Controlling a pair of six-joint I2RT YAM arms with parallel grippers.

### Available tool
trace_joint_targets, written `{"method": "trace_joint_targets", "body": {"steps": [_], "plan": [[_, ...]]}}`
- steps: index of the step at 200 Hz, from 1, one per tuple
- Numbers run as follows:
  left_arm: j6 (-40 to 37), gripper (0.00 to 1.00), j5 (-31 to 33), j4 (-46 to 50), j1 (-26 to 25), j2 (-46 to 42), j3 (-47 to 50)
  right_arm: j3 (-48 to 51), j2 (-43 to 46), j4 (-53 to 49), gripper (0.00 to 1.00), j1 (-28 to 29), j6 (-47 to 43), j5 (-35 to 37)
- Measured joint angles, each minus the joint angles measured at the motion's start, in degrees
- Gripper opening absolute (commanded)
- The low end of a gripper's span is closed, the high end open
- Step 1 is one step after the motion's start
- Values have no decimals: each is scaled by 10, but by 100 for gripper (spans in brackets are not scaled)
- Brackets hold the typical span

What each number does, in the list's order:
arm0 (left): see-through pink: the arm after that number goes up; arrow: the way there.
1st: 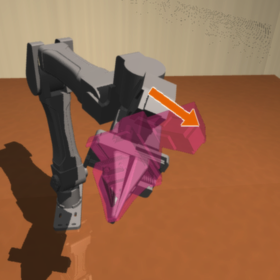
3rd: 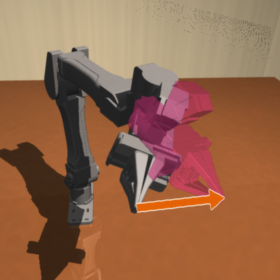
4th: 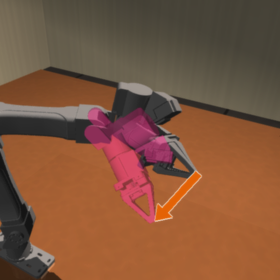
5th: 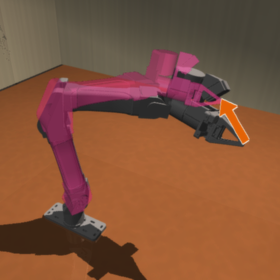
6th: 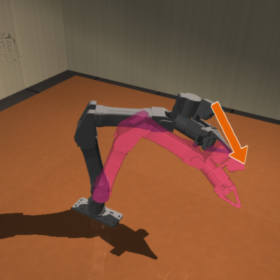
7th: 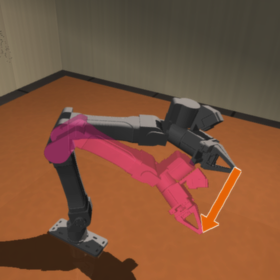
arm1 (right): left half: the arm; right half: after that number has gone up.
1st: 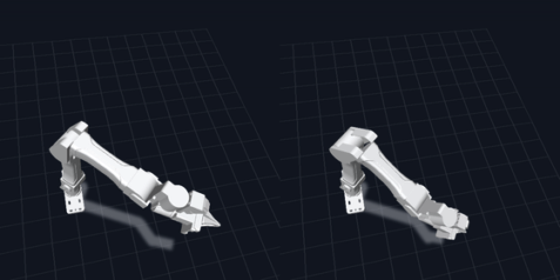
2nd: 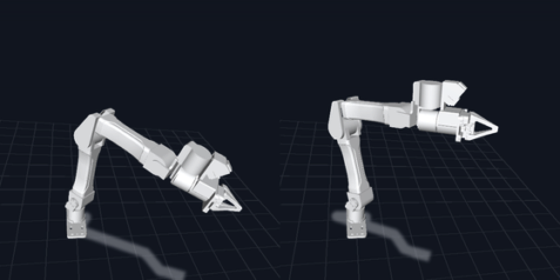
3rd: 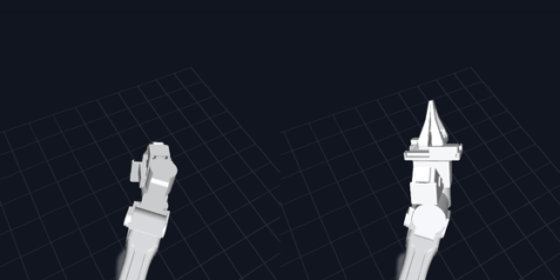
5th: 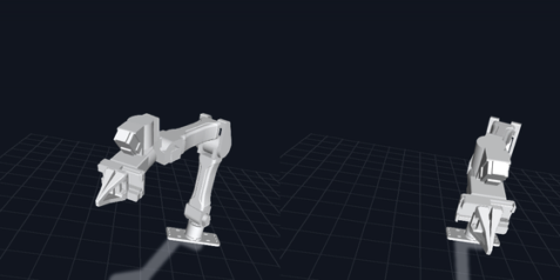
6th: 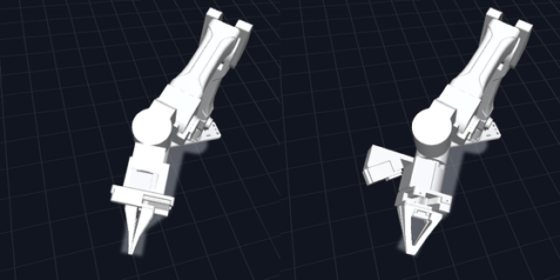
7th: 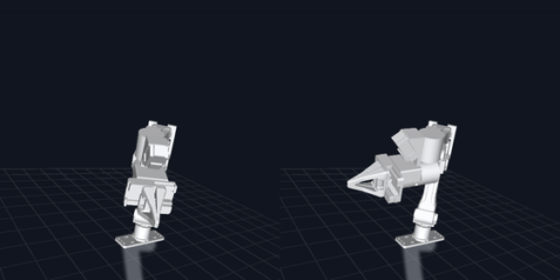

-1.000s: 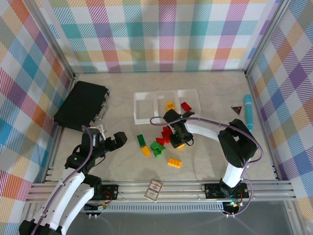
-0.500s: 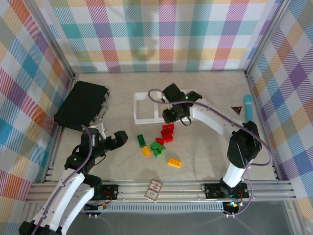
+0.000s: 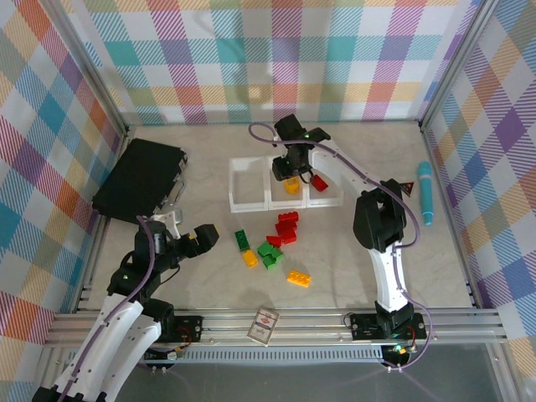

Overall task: Sort the legos into containers by color
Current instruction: Place the lego in the container.

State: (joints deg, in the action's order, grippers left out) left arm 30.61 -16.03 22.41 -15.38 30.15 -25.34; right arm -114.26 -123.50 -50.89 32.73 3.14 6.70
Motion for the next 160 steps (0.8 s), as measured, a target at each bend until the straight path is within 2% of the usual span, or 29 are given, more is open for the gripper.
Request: {"method": "trace_joint_targets", "body": {"steps": [37,107,160], "plan": [[0,100,0,1,-3,-4,0,-17,-32,-7,41,-4,-17,-14],[0,100,2,7,-4,-4,0,-36,-59,-7,56,-4,-26,-29],[20,100,28,37,-4,-11,-5,-44,-57,-13,58,-4,-27,-29]]}}
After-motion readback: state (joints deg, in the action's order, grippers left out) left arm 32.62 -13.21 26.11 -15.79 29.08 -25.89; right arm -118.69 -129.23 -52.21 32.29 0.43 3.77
